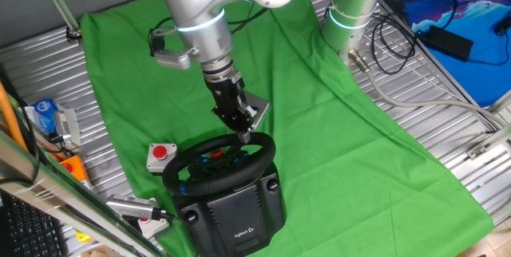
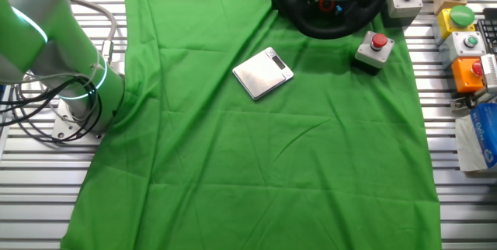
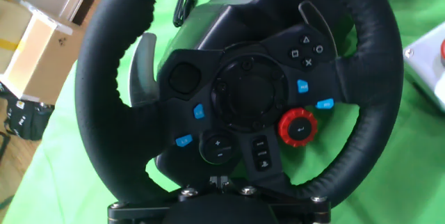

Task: Rotate the steering wheel 90 degrees counterclockwise

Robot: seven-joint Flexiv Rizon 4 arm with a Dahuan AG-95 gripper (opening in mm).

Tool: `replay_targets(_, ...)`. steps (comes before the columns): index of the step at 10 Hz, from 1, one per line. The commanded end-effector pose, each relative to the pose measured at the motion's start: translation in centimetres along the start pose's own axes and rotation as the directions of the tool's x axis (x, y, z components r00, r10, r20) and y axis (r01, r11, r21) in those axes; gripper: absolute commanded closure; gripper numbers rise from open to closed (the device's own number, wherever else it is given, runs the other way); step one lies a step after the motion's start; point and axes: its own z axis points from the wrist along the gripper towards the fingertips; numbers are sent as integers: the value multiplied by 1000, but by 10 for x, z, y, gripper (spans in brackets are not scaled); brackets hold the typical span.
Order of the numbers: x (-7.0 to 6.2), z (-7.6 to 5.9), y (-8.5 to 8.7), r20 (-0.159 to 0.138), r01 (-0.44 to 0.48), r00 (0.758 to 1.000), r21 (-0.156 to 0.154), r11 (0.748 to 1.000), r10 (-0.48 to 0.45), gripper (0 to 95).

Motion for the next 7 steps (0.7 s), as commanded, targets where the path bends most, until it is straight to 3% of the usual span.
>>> replay_targets(1,4,4,3,-4,-22,1000,0,1000,22,950)
replay_targets(7,3,12,-2,-5,12,1000,6,1000,-12,950)
